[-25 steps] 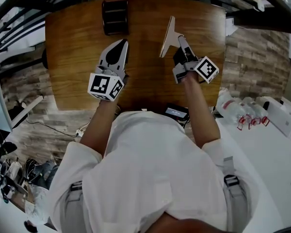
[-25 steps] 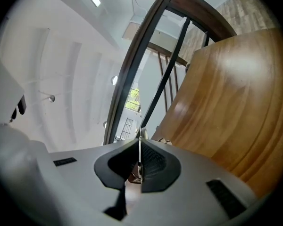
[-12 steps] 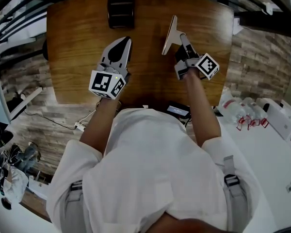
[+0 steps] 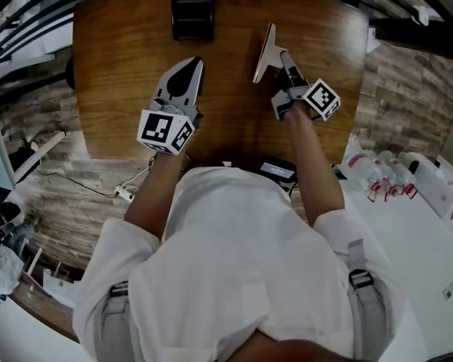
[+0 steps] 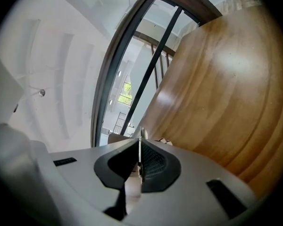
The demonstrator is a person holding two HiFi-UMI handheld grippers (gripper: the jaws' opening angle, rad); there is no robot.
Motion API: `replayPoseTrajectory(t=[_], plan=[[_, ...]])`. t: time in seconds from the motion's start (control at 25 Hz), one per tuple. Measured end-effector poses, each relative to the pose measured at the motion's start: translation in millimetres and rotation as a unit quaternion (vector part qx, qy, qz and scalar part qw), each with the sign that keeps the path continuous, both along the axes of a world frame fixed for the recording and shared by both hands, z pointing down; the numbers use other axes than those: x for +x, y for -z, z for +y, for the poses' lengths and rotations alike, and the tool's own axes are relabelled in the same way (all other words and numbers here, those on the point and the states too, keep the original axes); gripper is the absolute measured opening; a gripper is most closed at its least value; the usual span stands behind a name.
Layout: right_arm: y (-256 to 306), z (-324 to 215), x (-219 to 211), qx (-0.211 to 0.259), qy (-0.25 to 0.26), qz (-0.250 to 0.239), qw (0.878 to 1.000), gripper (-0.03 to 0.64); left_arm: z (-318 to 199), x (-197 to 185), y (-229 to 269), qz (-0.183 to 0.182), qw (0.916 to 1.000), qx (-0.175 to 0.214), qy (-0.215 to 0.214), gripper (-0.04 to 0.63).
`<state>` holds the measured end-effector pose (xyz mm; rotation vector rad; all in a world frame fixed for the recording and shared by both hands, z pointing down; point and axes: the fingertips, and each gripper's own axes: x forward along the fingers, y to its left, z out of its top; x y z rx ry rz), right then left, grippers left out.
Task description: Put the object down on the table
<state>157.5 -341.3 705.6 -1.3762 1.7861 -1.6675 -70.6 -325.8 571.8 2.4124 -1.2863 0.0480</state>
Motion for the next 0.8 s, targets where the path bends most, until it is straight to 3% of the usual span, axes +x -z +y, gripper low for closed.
replayPoseTrajectory(t=[0.12, 0.28, 0.8], plan=[[-12, 8, 6, -0.046, -0.014, 0.024, 0.999, 0.026, 1, -1, -2, 0.001, 1.0000, -0.002, 0.002, 0.015], [-8, 0, -1, 0.001, 0.007, 0.014, 1.000, 0.026, 2, -5, -1, 0.003, 1.0000, -0.002, 0.004, 0.015], [-19, 2, 1, -0.016, 0.007, 0.036, 0.999, 0.026, 7, -11, -5, 0.004, 0.9999, -0.007, 0.007, 0.014]])
